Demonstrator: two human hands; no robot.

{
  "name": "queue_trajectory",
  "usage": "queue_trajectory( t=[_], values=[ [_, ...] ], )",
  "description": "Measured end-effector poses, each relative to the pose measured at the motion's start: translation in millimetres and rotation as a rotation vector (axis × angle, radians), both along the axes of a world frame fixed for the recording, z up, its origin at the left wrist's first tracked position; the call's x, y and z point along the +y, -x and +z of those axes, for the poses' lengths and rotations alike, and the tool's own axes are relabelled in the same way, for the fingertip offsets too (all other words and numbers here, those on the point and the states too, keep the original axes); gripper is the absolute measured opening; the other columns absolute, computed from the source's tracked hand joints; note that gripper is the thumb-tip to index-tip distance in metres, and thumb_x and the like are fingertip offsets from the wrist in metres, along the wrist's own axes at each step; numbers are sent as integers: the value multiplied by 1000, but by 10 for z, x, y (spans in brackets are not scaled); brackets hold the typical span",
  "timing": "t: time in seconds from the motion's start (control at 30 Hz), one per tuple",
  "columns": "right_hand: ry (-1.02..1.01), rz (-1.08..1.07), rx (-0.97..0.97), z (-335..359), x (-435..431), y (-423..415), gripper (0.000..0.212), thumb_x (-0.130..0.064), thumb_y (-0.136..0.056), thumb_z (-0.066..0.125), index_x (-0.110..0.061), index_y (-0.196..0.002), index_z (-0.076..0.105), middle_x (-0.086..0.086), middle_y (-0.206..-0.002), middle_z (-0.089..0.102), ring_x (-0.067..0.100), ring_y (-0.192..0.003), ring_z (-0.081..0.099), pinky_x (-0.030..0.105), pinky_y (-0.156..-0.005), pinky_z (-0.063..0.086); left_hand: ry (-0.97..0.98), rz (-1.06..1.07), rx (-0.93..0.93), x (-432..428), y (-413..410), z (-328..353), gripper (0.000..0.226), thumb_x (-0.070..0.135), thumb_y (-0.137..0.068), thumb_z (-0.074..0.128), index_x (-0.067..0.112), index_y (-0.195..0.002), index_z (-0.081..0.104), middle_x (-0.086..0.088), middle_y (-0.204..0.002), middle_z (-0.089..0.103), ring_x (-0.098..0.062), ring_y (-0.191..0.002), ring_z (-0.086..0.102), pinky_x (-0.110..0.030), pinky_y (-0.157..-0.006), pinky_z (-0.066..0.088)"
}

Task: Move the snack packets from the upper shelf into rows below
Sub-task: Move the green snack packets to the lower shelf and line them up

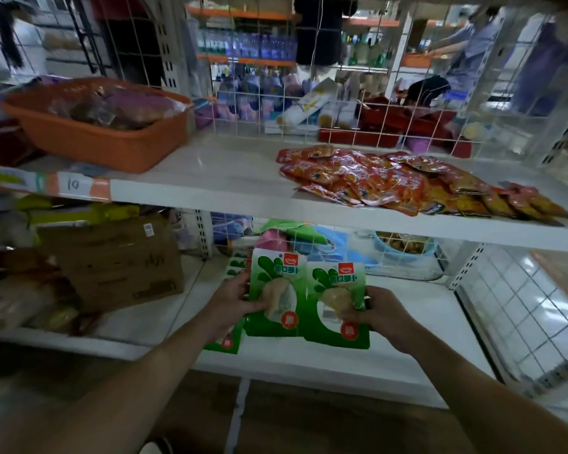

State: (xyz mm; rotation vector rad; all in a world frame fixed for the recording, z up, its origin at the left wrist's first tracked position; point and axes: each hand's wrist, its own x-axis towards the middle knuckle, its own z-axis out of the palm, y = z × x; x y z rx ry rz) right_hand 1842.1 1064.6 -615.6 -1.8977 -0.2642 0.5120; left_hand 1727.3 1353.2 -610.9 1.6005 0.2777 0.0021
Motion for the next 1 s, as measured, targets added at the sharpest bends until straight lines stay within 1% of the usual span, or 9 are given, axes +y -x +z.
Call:
queue_trajectory(
  t=[0.07,0.17,0.3,0.37,0.47,0.6,0.8,0.87,1.0],
  values=[
    [5,-24,-5,-183,114,-107,45,-2,-67,89,-9,-108,72,9,-97,76,26,-91,74,46,-82,61,-3,37,0,70,-133,-148,61,-11,-78,74,15,-130,56,-3,-112,72,-23,-112,66,-28,-76,60],
    [26,-47,-24,-434,296,-289,40,-6,-69,89,-12,-104,72,6,-95,76,23,-89,73,43,-80,61,-24,60,-13,222,-343,-423,87,-5,-77,77,31,-145,38,2,-124,64,-16,-115,63,-29,-77,60],
    [34,-76,-6,-812,492,-580,38,-6,-66,89,-16,-99,72,6,-93,77,24,-87,74,46,-78,61,-203,-16,54,465,-626,-836,78,24,-76,83,50,-138,46,7,-139,54,-16,-127,54,-40,-100,53],
    [49,-87,0,-1007,547,-710,39,-6,-67,88,-12,-102,71,6,-94,76,23,-86,74,44,-77,62,-307,-62,85,554,-743,-1072,74,32,-74,85,49,-136,49,8,-145,50,-16,-132,50,-41,-107,48],
    [62,-100,9,-1279,615,-905,40,-3,-69,86,-7,-106,71,6,-93,76,21,-84,74,36,-71,62,-370,-63,129,584,-861,-1384,72,29,-76,85,44,-138,50,13,-142,49,-12,-132,46,-37,-110,43],
    [103,-126,14,-1623,708,-1110,39,-10,-68,88,-10,-103,70,5,-92,76,19,-82,74,40,-73,62,-458,-79,193,579,-990,-1773,71,25,-81,81,40,-141,47,19,-133,45,-5,-124,43,-23,-102,38],
    [106,-153,74,-1949,715,-1090,35,-2,-72,84,-4,-102,67,10,-90,73,20,-78,73,27,-62,60,-516,-82,246,585,-1165,-2044,75,28,-75,85,46,-137,46,9,-146,47,-17,-135,44,-46,-111,41],
    [110,-161,82,-1972,720,-1041,32,0,-73,82,-7,-100,66,8,-89,71,17,-77,70,19,-56,55,-573,-98,268,589,-1200,-2086,74,24,-77,83,47,-137,46,9,-147,46,-18,-134,44,-45,-109,42],
    [93,-151,130,-2033,688,-981,31,-1,-75,80,-13,-99,63,10,-95,70,20,-84,70,25,-62,58,-712,-137,288,591,-1190,-2155,74,21,-83,78,50,-140,41,7,-148,44,-20,-137,43,-45,-107,44]
  ],
)
